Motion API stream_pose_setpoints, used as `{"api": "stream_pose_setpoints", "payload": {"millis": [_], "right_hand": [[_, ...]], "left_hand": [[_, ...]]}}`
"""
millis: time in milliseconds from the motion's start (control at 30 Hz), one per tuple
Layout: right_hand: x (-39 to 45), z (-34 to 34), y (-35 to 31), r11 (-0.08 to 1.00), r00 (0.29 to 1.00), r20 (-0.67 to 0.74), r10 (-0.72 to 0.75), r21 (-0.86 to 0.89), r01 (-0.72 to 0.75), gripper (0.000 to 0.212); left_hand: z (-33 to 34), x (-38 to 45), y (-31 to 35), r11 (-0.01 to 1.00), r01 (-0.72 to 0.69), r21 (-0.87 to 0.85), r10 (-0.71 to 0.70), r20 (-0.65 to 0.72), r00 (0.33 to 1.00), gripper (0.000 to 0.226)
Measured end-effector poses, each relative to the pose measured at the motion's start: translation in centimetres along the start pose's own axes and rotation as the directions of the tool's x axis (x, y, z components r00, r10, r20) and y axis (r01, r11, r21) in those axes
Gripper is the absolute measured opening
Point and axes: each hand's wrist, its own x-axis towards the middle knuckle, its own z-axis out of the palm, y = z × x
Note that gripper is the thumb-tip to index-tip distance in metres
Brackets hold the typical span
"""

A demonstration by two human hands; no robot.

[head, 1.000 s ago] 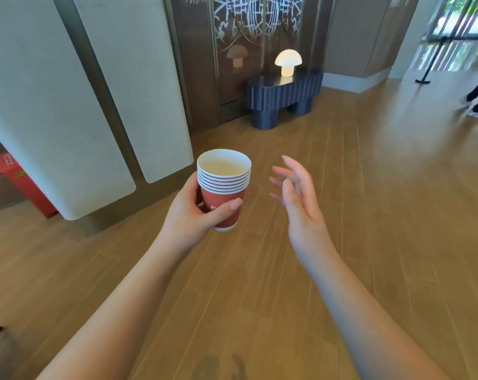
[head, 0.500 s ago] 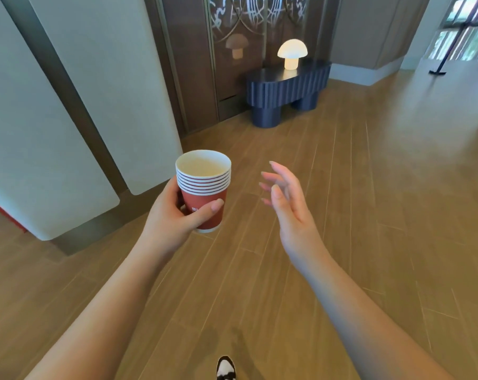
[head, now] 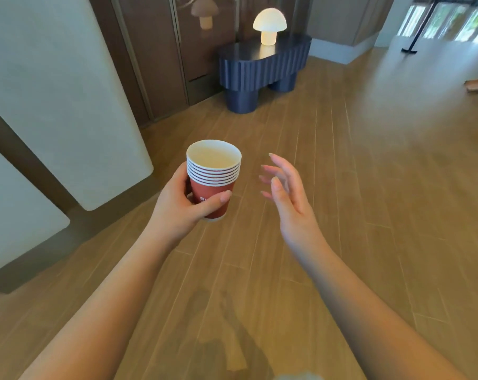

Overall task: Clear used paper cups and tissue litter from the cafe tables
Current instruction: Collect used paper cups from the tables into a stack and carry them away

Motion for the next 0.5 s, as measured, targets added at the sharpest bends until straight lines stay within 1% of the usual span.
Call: {"api": "stream_pose_setpoints", "payload": {"millis": [67,233,333,367,500], "right_hand": [[3.3,-0.7,1.2,1.000,1.000,-0.019,0.001,-0.008,-0.001,0.042],[12.3,-3.8,5.2,1.000,0.997,-0.073,0.013,0.021,-0.011,0.045],[17.6,-6.2,8.3,0.998,0.995,-0.094,0.032,0.051,-0.028,0.042],[19.5,-7.1,9.2,0.998,0.994,-0.103,0.041,0.061,-0.035,0.041],[27.6,-10.3,11.8,0.996,0.991,-0.114,0.065,0.074,-0.057,0.049]], "left_hand": [[1.0,3.7,-0.6,1.000,-0.005,0.003,0.005,0.033,0.999,0.068],[4.3,13.6,-2.7,1.000,-0.009,-0.016,0.010,0.089,0.996,0.065],[7.1,19.7,-4.0,1.000,0.002,-0.026,0.001,0.115,0.993,0.065],[8.2,21.8,-4.3,1.000,0.011,-0.029,-0.008,0.120,0.993,0.065],[11.6,29.6,-4.9,0.998,0.056,-0.038,-0.051,0.110,0.993,0.068]]}}
